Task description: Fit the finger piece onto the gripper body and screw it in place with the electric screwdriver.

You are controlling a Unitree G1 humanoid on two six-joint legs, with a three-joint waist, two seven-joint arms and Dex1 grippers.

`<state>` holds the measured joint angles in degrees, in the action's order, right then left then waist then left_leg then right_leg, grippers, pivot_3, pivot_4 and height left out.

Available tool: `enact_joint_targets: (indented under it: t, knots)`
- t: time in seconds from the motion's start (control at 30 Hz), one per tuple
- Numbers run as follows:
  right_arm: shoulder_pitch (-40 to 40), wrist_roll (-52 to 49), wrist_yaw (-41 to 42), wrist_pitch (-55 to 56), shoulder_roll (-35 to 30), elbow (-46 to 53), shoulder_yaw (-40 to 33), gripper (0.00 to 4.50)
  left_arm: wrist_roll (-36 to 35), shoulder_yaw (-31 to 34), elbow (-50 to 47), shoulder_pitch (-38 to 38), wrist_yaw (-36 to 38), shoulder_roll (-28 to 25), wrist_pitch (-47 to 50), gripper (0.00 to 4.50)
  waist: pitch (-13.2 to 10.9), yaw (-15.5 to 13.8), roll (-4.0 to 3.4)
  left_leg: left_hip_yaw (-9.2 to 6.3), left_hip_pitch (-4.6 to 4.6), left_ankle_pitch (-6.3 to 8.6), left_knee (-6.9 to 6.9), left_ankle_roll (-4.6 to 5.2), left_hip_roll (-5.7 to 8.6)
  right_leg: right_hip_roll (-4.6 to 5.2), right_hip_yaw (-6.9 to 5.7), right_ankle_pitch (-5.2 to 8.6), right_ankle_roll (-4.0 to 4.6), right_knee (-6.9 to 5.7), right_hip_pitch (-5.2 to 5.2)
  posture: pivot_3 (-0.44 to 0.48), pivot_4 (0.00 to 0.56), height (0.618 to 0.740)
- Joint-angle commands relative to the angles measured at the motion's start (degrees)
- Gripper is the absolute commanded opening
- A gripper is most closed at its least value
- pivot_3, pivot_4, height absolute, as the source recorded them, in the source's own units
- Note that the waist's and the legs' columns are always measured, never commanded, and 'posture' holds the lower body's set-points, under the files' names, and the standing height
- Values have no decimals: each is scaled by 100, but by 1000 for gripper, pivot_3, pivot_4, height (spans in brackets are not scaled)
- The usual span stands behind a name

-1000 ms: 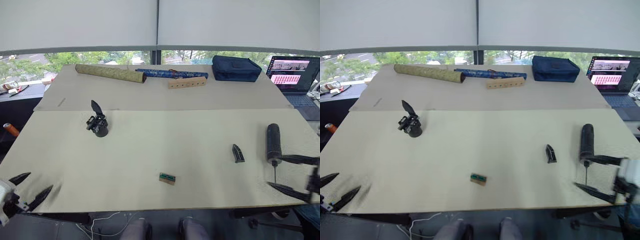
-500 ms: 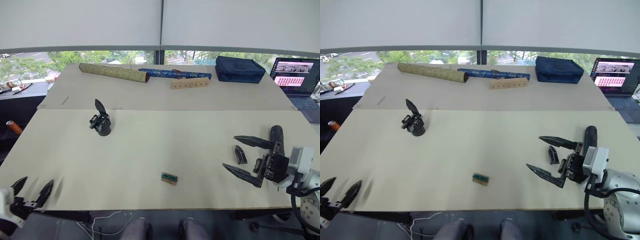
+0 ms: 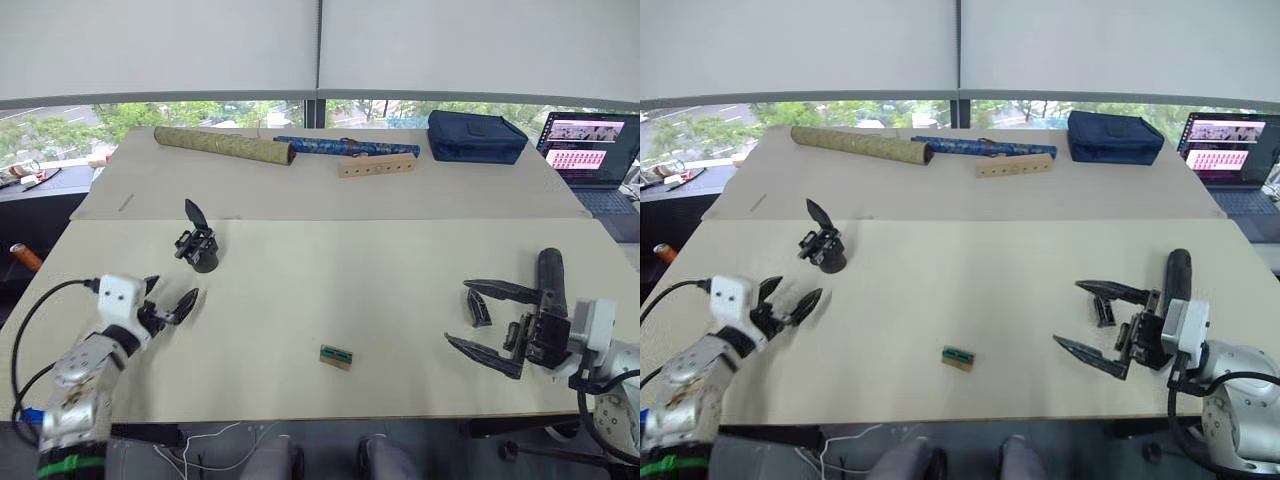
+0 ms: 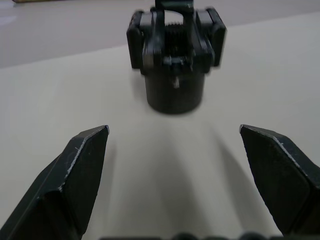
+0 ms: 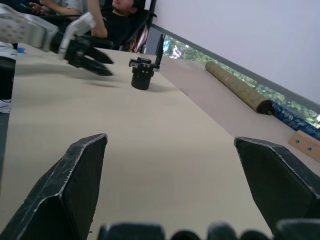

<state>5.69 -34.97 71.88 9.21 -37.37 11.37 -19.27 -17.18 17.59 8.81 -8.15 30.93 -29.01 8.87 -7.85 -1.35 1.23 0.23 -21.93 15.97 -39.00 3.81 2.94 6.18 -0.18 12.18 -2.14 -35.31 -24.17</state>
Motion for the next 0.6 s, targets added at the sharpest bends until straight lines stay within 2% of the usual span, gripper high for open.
enact_joint_targets:
  t: [0.03, 0.2, 0.4, 0.5, 0.6]
  knots:
    - [106, -48, -105, 183, 47, 224, -160, 4500, 350, -300, 414, -347, -190, 84, -207, 4442, 0, 8, 0, 0, -2, 0, 0, 0, 0, 2, 0, 0, 0, 1, 0, 0, 150, 740]
    - [417, -58, -361, 172, 100, 560, -231, 4500, 625, -472, 1575, -1287, -566, 319, -569, 4442, -1, 3, 1, -3, -5, -2, 0, -3, 2, 2, -2, -1, -1, -2, -5, 0, 150, 740]
    - [594, -12, -718, 61, 104, 951, -198, 4500, 700, -714, 2341, -1818, -351, 571, -807, 4442, -1, -21, 1, -7, -5, -5, -1, -3, 12, 5, -7, -2, -4, -7, -1, 0, 150, 740]
    - [673, -4, -918, -35, 71, 1154, -179, 4500, 806, -722, 2666, -1955, -452, 532, -921, 3643, 0, -62, 1, -10, -4, -7, -2, -2, 16, 5, -12, -2, -4, -9, -1, 0, 150, 740]
    - [735, 15, -1095, -113, 62, 1290, -188, 4500, 664, -654, 2614, -1917, -258, 577, -1163, 2327, 0, -82, 1, -10, -3, -8, -2, -1, 16, 13, -12, -2, -4, -12, 0, 0, 150, 740]
